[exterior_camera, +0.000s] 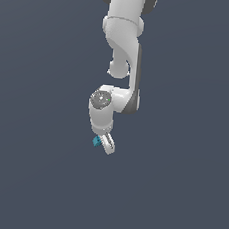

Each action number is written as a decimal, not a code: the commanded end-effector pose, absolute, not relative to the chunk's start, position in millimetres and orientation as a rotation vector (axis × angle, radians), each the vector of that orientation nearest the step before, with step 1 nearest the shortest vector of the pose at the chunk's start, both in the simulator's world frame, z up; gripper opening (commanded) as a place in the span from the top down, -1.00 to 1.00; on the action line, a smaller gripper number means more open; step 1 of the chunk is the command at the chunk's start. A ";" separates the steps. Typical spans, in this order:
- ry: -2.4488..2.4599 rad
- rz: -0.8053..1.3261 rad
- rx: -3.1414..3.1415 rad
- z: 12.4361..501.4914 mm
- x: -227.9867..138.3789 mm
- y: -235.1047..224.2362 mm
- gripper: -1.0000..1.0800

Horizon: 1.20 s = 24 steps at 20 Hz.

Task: Pick up the object and move it to a goal position.

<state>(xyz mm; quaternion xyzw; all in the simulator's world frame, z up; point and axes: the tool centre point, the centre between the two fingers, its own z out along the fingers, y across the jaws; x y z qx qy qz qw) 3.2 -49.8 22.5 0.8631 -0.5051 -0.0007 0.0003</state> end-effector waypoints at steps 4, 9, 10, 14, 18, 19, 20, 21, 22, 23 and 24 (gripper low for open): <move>-1.587 0.000 2.712 22.1 3.9 -49.8 1.00; -1.587 0.000 2.712 22.1 3.9 -49.8 1.00; -1.586 0.000 2.712 22.4 4.0 -49.4 1.00; -1.586 0.000 2.712 26.9 3.9 -48.1 1.00; -1.586 0.000 2.712 40.7 3.5 -44.1 1.00; -1.587 0.000 2.712 45.6 3.3 -43.0 1.00; -1.587 0.000 2.712 51.2 3.2 -41.3 1.00; -1.587 0.000 2.712 57.4 3.0 -39.6 1.00; -1.587 0.000 2.712 64.3 2.8 -37.6 1.00; -1.587 0.000 2.712 71.9 2.6 -35.4 1.00; -1.588 -0.001 2.712 80.1 2.4 -33.4 1.00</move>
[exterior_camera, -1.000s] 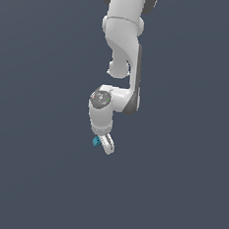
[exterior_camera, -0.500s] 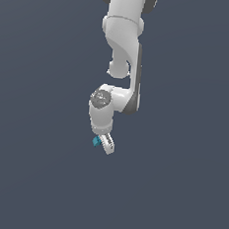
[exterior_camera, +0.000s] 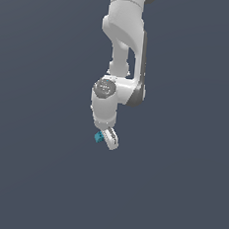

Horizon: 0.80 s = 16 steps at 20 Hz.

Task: Pick up the object and move it to a goal position.

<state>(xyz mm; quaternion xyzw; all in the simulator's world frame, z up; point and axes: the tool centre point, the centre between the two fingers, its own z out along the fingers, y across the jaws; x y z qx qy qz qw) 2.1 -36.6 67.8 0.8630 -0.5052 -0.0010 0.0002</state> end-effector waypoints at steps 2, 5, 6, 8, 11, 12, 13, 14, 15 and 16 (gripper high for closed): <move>-1.588 -0.001 2.712 98.4 2.0 -28.2 1.00; -1.588 -0.001 2.711 129.8 1.3 -19.7 1.00; -1.589 -0.001 2.711 141.2 1.1 -16.8 1.00; -1.589 0.000 2.710 165.3 0.7 -10.3 1.00; -1.589 0.000 2.710 202.0 0.2 -0.5 1.00; -1.589 0.001 2.709 214.2 0.1 2.7 1.00; -1.589 0.001 2.709 226.4 0.0 6.0 1.00; -1.589 0.001 2.708 238.5 -0.1 9.2 1.00; -1.589 0.001 2.708 250.3 -0.1 12.4 1.00; -1.589 0.001 2.708 262.0 -0.2 15.6 1.00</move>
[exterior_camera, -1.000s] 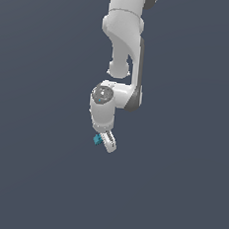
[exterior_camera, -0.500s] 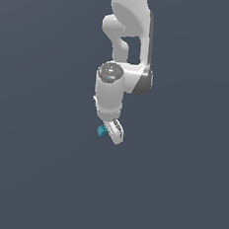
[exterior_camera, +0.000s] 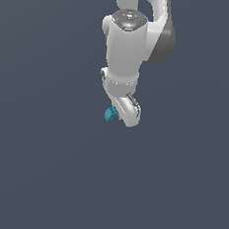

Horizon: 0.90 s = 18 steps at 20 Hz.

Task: Pick up the object and move it to a goal position.

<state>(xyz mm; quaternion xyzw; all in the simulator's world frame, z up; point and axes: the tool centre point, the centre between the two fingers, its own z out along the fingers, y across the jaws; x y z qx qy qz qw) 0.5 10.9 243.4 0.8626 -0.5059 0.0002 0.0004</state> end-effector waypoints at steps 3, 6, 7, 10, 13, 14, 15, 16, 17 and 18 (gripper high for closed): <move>-1.589 0.002 2.708 296.3 -0.1 25.0 1.00; -1.589 0.002 2.708 329.5 0.3 34.1 1.00; -1.589 0.002 2.708 340.1 0.5 37.1 1.00; -1.589 0.002 2.708 368.3 1.3 45.3 1.00; -1.588 0.001 2.709 390.9 2.3 51.9 1.00; -1.588 0.001 2.710 397.3 2.6 53.8 1.00; -1.588 0.001 2.710 403.0 3.0 55.5 1.00; -1.587 0.001 2.710 408.2 3.3 57.1 1.00; -1.587 0.001 2.710 412.9 3.7 58.5 1.00; -1.587 0.001 2.710 417.0 4.0 59.7 1.00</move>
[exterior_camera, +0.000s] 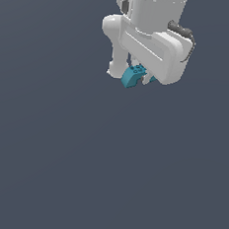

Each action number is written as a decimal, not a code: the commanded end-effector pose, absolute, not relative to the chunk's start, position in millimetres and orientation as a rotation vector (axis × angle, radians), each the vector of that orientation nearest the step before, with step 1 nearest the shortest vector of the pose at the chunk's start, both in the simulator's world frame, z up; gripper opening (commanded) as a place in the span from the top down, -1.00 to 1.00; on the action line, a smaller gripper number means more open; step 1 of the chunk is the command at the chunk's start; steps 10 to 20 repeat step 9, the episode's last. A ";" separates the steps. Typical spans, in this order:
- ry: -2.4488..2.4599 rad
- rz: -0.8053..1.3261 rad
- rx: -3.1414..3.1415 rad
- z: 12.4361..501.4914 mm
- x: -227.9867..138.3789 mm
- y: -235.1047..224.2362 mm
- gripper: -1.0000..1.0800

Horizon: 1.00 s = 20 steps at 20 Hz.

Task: Pick up the object and move it to a goal position.

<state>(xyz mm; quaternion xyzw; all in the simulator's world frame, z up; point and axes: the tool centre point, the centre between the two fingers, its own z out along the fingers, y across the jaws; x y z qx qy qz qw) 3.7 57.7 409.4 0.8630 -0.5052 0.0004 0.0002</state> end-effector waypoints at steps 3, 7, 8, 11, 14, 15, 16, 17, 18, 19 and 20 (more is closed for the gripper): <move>-1.587 0.000 2.711 426.2 5.0 62.5 1.00; -1.586 0.000 2.712 432.2 5.8 64.4 1.00; -1.586 0.000 2.712 432.8 5.9 64.5 1.00; -1.586 0.000 2.712 433.0 5.9 64.6 1.00; -1.586 0.000 2.712 433.0 5.9 64.6 1.00; -1.586 0.000 2.712 433.0 5.9 64.6 1.00; -1.586 0.000 2.712 433.0 5.9 64.6 1.00; -1.586 0.000 2.712 433.0 5.9 64.6 1.00; -1.586 0.000 2.712 433.0 5.9 64.6 1.00; -1.586 0.000 2.712 433.0 5.9 64.6 1.00; -1.586 0.000 2.712 433.0 5.9 64.6 1.00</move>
